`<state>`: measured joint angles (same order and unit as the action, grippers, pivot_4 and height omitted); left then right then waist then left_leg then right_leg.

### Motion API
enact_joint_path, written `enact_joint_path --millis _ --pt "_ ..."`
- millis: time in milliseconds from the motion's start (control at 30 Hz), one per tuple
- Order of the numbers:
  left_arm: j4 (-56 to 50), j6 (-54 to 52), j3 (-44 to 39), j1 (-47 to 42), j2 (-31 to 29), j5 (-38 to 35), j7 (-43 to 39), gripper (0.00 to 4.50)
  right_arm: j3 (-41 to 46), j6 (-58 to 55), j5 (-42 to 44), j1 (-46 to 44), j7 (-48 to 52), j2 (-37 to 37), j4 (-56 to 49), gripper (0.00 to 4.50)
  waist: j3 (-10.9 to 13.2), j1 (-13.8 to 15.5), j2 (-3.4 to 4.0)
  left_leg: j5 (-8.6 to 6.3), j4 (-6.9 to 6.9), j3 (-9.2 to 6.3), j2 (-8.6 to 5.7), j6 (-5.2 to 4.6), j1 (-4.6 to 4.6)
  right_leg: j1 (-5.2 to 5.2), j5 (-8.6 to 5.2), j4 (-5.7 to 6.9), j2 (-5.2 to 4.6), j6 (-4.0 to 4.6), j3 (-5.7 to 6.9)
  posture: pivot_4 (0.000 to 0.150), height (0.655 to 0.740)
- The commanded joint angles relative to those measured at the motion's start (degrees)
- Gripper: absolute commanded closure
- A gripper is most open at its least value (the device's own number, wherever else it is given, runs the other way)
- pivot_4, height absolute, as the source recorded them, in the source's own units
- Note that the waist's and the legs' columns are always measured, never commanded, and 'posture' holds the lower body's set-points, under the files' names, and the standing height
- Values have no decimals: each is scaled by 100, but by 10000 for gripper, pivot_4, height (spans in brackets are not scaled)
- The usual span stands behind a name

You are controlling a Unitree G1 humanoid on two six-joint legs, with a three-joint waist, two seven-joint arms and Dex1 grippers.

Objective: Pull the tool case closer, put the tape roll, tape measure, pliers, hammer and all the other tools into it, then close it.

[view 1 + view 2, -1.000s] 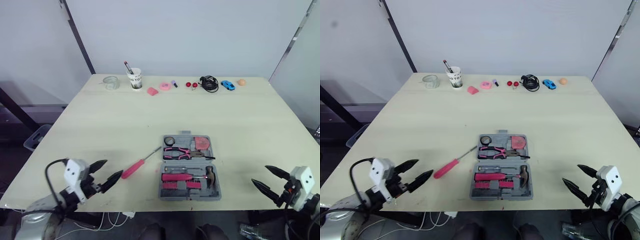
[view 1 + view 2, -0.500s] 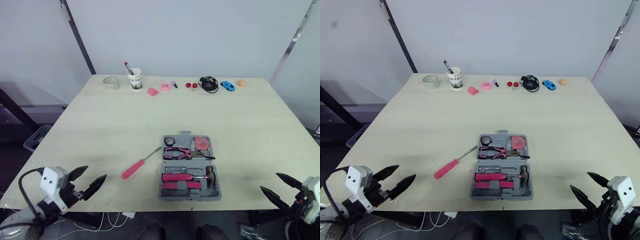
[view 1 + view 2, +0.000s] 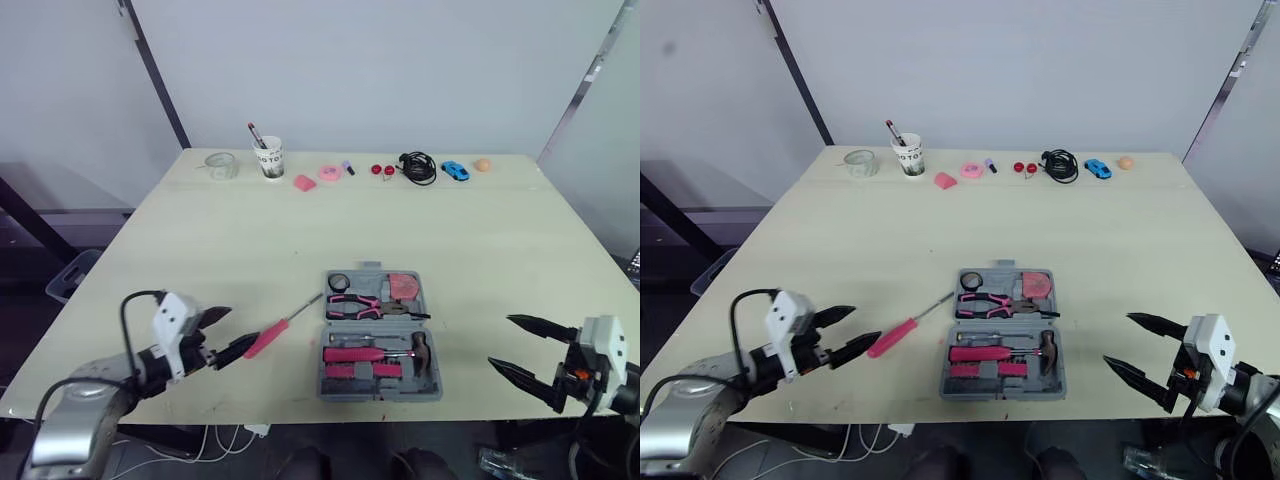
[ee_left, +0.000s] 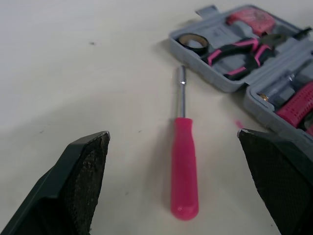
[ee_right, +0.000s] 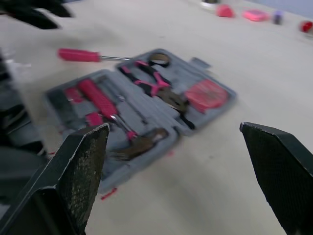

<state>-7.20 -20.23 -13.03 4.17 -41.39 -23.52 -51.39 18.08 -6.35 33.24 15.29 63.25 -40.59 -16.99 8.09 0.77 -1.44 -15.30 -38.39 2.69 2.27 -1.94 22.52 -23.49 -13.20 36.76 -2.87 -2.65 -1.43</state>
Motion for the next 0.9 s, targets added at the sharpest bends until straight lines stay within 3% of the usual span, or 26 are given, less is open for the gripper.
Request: enact_joint_path --millis 33,200,400,833,900 --pt "148 -208 415 -327 -171 253 -98 380 -186 51 105 -243 373 -132 -91 0 1 -2 1 0 0 1 0 0 0 0 0 0 1 0 1 1500 7400" --pt "450 -316 990 -697 -181 632 -139 380 -464 163 -13 -568 603 -149 -28 0 1 -7 0 0 2 1 0 0 2 -1 0 0 5 0 3 1500 7400" --pt "540 -797 1536 -1137 202 933 283 380 -750 131 -23 -900 641 -79 -143 0 2 9 -2 0 -1 2 -3 0 6 1 0 0 4 0 6 1500 7400" --pt "1180 -1057 2006 -1744 709 1419 621 380 -826 279 -217 -916 514 -12 -187 0 0 13 2 1 -4 1 -7 0 8 4 1 3 5 -2 13 1500 7400" --pt "1174 -1137 1980 -1745 704 1412 633 5492 -845 247 -201 -917 461 -1 -276 0 0 7 2 1 -4 1 -7 0 8 4 1 3 5 -2 13 1500 7400"
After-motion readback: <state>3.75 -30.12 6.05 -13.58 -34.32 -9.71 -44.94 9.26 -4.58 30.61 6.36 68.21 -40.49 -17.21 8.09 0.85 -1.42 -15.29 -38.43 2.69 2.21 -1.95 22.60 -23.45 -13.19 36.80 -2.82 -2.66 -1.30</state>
